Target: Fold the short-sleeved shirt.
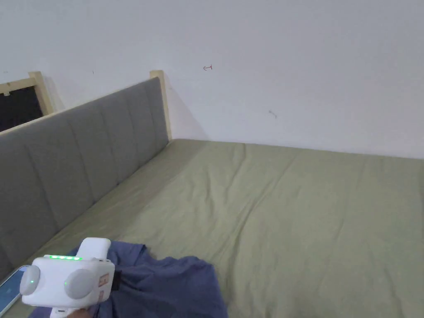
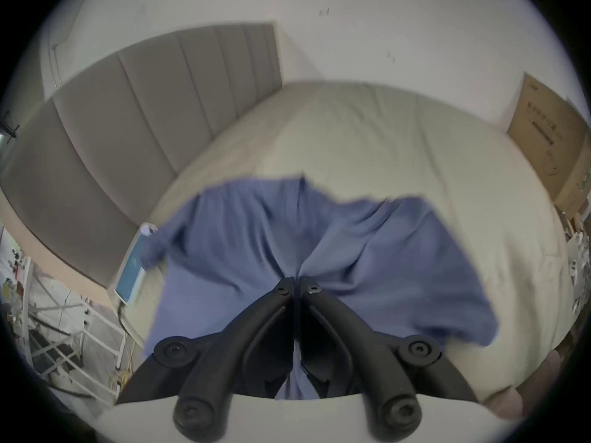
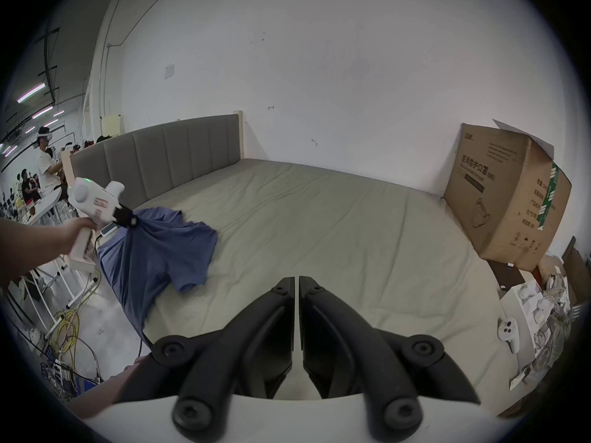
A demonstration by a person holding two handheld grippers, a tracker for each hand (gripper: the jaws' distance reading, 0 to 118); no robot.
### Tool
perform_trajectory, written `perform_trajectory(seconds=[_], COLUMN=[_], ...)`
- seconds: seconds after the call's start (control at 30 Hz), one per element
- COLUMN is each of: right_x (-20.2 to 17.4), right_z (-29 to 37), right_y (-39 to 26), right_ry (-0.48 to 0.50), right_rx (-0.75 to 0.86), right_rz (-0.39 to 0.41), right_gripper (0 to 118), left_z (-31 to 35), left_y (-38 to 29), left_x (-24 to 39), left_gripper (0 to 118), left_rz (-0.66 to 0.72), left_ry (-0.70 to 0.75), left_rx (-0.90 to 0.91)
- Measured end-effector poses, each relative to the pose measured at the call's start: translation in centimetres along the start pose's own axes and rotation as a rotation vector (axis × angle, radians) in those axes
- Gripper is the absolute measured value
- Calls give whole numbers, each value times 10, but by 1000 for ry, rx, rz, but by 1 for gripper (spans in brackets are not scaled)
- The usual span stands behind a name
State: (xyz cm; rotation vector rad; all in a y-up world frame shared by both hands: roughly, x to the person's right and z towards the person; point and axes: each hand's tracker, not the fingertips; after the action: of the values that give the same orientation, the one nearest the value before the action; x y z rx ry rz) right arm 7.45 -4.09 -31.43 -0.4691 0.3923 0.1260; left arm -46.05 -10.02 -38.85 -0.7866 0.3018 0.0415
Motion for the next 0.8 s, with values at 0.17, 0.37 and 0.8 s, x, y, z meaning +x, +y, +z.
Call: perform_trajectory(seconds=[0.17,0.37,0.8], right_x=[21,43,113], right_z=[17,49,89], right_y=[4,7,-11], right_ry=[-34,5,-201], right_rx=[38,148,174], right_rz=[-62,-138,-257], right_gripper=[4,4,4], left_z=[102,221,222], left_y=[52,114,145], left_x=[28,120,360], left_gripper=[1,1,1], left_rz=[-152,-247,-326], left_ry=[-86,-313,-792], left_rx=[249,481,168])
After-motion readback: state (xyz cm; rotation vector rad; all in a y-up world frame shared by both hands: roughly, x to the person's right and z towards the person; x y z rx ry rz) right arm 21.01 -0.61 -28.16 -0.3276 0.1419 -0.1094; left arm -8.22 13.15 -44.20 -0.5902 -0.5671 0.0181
